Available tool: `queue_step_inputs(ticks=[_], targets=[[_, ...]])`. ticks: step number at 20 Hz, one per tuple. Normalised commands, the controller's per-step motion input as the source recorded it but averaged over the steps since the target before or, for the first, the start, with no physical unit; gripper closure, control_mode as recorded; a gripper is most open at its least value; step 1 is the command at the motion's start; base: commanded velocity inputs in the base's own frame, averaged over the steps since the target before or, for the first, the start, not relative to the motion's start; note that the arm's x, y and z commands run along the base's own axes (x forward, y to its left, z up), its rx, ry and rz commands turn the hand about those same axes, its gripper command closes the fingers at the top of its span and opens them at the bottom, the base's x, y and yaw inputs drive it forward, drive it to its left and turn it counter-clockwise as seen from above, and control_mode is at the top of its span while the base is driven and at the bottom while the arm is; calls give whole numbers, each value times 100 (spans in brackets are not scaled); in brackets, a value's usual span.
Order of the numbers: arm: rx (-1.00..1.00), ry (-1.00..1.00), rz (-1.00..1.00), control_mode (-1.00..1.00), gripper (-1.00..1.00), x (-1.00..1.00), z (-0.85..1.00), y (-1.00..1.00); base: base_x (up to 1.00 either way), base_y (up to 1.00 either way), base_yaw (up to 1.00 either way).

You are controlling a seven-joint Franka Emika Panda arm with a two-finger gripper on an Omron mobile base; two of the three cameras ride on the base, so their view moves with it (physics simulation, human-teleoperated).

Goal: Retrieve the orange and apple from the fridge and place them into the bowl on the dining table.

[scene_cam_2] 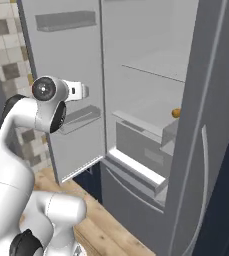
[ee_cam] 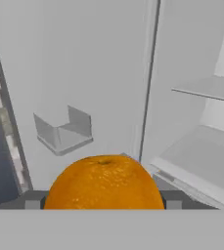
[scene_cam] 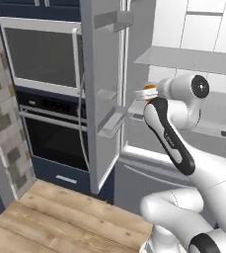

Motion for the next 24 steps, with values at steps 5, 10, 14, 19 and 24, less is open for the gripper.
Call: queue_step_inputs(ticks=[5,10,14,19,24], targets=[[0,0,0,100,100,0,0,0,-53,0,39],[0,0,0,100,100,0,0,0,-61,0,42],[0,0,0,100,100,0,0,0,-59,0,41],[0,0,0,100,100,0,0,0,-55,0,41],[0,0,0,100,100,0,0,0,-39,0,38]])
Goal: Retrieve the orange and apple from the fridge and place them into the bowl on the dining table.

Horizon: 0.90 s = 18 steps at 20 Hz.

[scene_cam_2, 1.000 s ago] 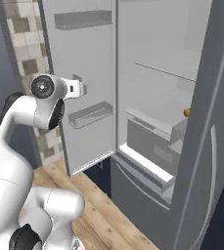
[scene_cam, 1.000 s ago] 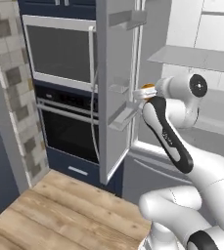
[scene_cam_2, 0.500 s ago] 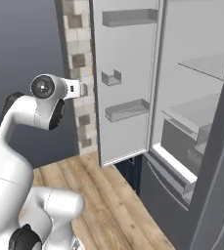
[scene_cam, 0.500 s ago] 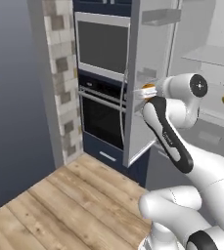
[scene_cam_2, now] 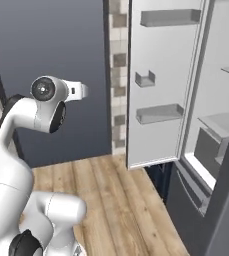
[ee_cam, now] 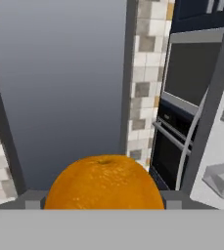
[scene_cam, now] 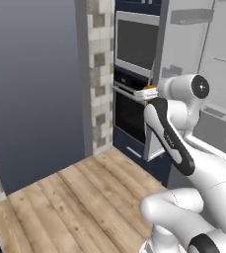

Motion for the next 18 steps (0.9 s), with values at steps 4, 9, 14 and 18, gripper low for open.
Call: queue_step_inputs(ticks=[4,9,14,18], targets=[[0,0,0,100,100,0,0,0,-12,0,36],[0,0,0,100,100,0,0,0,-21,0,36],[0,0,0,100,100,0,0,0,-28,0,40],[0,0,0,100,100,0,0,0,-41,0,42]])
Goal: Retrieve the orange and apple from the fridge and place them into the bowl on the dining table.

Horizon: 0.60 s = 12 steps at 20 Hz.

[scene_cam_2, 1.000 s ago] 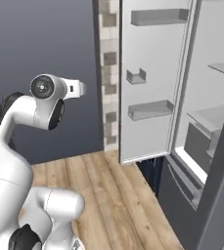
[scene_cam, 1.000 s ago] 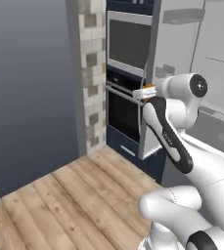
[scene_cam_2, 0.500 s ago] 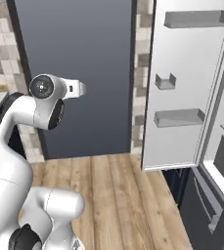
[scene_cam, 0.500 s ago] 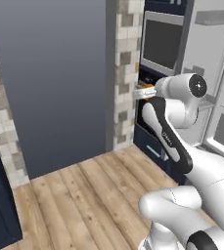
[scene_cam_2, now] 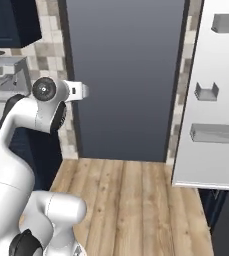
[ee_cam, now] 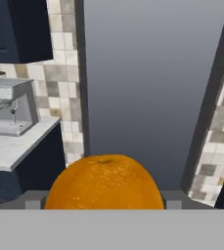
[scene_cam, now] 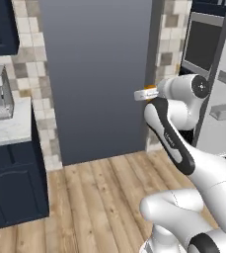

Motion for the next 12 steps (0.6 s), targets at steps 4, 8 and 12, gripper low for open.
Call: queue_step_inputs(ticks=[4,8,12], targets=[[0,0,0,100,100,0,0,0,-42,0,41],[0,0,0,100,100,0,0,0,-48,0,39],[0,0,0,100,100,0,0,0,-55,4,36]])
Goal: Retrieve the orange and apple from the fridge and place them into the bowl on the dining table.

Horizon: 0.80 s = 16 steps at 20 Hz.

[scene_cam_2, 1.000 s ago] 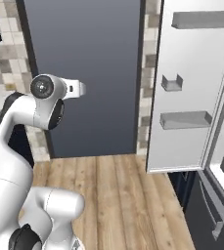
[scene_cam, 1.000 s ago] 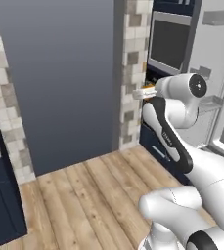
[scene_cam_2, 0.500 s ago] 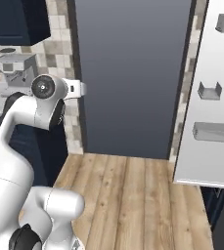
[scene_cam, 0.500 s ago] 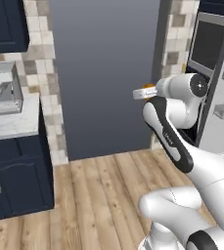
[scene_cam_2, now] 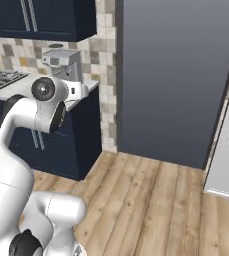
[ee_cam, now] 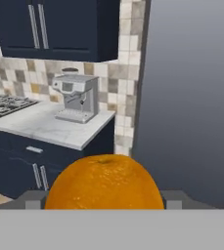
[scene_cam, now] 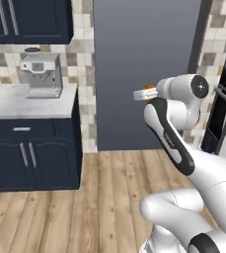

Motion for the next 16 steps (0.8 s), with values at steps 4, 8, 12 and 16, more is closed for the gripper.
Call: queue_step_inputs(ticks=[4,8,12,16], targets=[[0,0,0,100,100,0,0,0,-55,9,34],[0,0,0,100,100,0,0,0,-47,14,33],[0,0,0,100,100,0,0,0,-42,16,32],[0,0,0,100,100,0,0,0,-40,17,32]])
